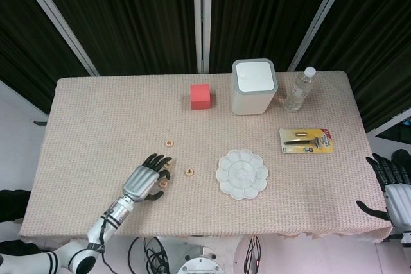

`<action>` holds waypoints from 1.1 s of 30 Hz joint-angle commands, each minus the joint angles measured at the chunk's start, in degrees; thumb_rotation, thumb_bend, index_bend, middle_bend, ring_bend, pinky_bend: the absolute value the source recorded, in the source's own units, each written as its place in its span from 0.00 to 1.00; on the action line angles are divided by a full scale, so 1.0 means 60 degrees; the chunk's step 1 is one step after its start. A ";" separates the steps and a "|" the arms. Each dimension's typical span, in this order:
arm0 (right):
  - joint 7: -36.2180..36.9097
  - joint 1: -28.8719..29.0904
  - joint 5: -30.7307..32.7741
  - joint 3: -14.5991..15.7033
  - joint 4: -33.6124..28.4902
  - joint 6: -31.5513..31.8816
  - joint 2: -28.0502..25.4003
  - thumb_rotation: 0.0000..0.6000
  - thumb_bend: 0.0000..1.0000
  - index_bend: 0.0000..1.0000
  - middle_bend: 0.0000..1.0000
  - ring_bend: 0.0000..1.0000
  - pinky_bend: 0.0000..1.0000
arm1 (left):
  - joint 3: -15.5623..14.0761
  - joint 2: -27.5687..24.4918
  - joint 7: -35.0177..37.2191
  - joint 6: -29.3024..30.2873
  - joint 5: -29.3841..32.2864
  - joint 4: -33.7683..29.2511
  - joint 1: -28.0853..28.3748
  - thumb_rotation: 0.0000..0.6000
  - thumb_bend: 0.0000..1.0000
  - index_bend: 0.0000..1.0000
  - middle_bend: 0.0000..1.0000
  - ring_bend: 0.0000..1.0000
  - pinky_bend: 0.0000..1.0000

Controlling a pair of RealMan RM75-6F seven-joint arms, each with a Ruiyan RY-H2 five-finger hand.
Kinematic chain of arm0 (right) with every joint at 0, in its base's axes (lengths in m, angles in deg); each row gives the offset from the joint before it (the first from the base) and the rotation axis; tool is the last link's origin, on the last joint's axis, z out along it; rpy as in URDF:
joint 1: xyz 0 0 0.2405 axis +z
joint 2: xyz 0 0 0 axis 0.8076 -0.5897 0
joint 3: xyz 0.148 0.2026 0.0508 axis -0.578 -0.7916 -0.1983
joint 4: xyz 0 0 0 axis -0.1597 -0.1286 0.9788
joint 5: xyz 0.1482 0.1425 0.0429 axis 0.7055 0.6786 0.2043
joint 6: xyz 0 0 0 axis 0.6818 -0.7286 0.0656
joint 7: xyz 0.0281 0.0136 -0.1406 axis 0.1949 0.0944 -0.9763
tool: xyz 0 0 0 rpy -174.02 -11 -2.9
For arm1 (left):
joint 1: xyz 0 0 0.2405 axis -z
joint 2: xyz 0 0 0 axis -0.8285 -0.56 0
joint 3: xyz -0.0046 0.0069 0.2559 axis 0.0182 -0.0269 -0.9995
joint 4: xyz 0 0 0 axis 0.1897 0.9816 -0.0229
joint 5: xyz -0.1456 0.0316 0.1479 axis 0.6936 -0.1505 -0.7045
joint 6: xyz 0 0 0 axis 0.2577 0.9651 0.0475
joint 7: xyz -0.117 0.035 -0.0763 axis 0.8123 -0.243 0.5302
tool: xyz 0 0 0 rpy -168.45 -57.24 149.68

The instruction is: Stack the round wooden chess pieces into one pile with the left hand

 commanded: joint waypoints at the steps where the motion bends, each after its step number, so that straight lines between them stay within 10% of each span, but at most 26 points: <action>1: -0.0002 0.0000 0.0003 -0.0004 -0.0006 0.0000 0.0006 1.00 0.08 0.00 0.00 0.00 0.00 | -0.0059 0.0099 0.0101 0.0084 -0.0030 0.0168 0.0018 1.00 0.26 0.42 0.07 0.00 0.00; 33: 0.0103 -0.0030 -0.0016 0.0040 0.0106 -0.0046 0.0038 1.00 0.08 0.00 0.00 0.00 0.00 | -0.0016 0.0061 -0.0020 0.0345 0.0196 0.0201 0.0341 1.00 0.35 0.50 0.07 0.00 0.00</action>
